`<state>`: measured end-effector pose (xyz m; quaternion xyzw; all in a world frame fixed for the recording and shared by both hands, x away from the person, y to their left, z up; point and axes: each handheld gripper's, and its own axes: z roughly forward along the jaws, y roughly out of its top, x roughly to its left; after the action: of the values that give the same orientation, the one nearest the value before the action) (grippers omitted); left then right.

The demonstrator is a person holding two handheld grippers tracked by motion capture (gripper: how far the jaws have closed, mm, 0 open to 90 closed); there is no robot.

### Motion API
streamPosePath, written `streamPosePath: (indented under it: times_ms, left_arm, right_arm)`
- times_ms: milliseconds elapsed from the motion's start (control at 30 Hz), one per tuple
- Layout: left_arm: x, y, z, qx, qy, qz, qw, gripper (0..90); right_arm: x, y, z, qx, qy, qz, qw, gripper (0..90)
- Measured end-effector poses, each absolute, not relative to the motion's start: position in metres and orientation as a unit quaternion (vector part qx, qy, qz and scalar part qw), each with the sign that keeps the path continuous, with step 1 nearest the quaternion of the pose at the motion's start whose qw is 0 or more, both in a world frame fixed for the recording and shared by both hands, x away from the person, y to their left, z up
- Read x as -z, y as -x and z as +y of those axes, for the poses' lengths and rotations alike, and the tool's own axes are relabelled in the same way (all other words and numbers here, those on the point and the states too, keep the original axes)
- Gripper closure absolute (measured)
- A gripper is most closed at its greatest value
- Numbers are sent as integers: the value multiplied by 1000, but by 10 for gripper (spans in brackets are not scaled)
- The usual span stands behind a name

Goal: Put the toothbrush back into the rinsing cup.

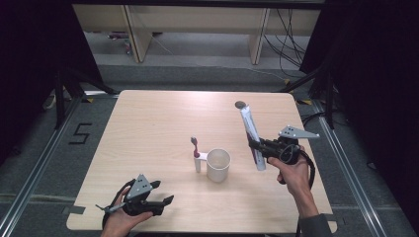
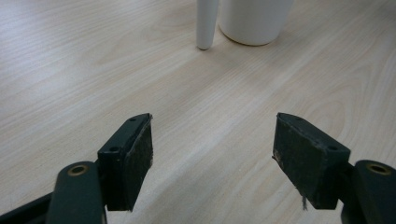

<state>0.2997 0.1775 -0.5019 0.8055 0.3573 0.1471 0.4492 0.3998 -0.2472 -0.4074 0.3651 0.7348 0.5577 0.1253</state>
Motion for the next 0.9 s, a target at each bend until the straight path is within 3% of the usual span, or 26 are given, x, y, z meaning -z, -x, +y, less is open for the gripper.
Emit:
streamPosePath:
  times_ms: [333, 900]
  left_arm:
    - [501, -299, 178, -147, -805, 358, 450, 284]
    - [502, -299, 177, -148, -803, 357, 453, 284]
  right_arm:
    - [402, -406, -205, -603, -342, 715, 94, 777]
    - [416, -408, -172, -642, -309, 695, 96, 777]
